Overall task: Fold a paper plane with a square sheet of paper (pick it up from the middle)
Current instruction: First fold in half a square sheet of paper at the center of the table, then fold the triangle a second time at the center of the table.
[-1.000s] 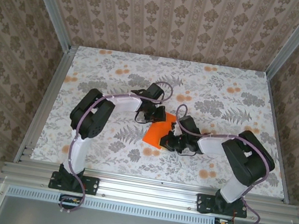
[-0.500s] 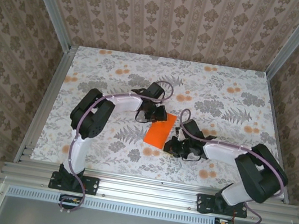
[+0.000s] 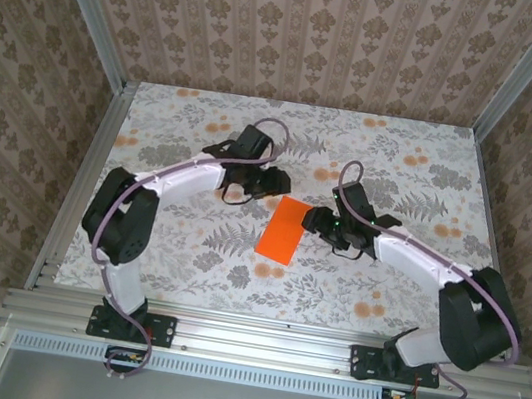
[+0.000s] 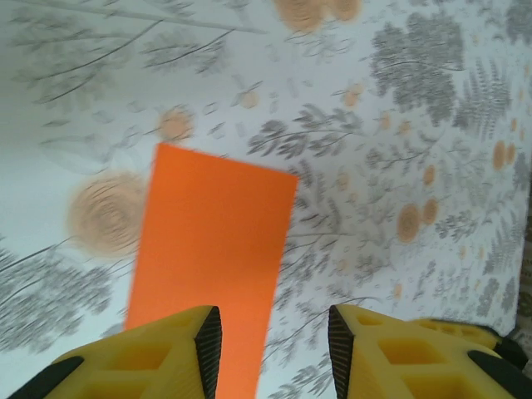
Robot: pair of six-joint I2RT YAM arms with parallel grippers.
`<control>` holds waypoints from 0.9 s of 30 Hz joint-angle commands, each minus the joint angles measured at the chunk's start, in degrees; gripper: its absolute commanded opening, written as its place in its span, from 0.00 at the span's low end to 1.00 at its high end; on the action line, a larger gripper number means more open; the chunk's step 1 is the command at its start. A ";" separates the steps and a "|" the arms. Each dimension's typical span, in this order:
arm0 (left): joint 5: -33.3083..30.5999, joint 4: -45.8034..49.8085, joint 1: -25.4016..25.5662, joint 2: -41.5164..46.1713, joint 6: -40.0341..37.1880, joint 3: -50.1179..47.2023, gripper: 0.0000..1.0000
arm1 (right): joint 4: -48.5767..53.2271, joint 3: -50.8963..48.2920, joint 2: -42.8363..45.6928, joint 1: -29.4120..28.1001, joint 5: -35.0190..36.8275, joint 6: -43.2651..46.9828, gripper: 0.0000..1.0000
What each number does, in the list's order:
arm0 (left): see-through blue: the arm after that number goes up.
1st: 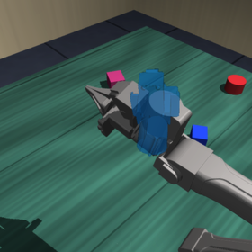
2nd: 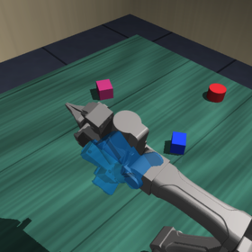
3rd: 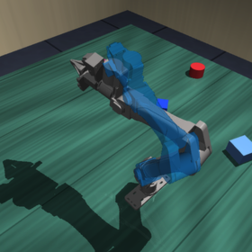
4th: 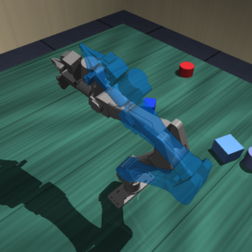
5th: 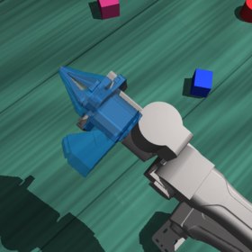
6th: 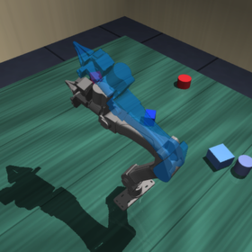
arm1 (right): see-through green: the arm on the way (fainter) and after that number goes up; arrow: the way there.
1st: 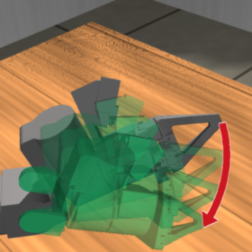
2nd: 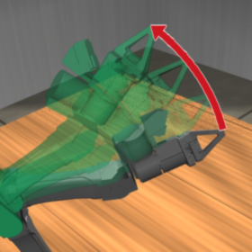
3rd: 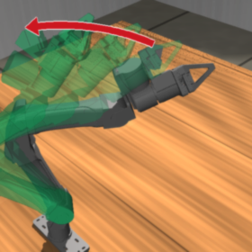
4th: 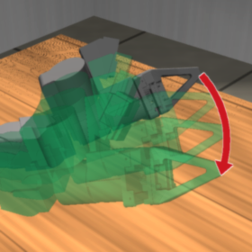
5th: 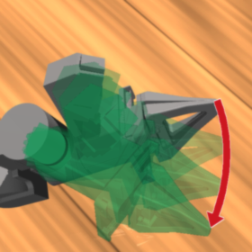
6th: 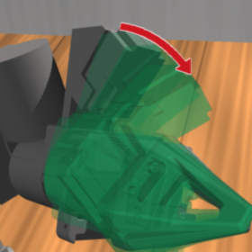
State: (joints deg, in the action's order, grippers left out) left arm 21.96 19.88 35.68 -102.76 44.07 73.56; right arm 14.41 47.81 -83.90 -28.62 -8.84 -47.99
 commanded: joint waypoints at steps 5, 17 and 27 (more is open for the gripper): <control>-1.74 1.26 -2.61 5.12 1.87 -9.90 0.45 | 2.94 7.42 -10.11 0.06 1.11 0.04 0.59; -2.44 2.40 -6.33 9.86 2.12 -17.37 0.58 | 13.40 22.49 -24.66 -1.34 5.46 2.64 0.62; -3.27 4.82 -11.02 13.13 0.27 -19.68 0.61 | 19.17 30.88 -32.22 -3.73 7.06 7.51 0.61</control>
State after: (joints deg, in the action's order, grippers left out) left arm 19.49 22.33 26.35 -91.64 45.39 55.02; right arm 29.17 76.05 -113.21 -31.11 -3.33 -43.86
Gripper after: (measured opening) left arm 0.610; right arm 0.615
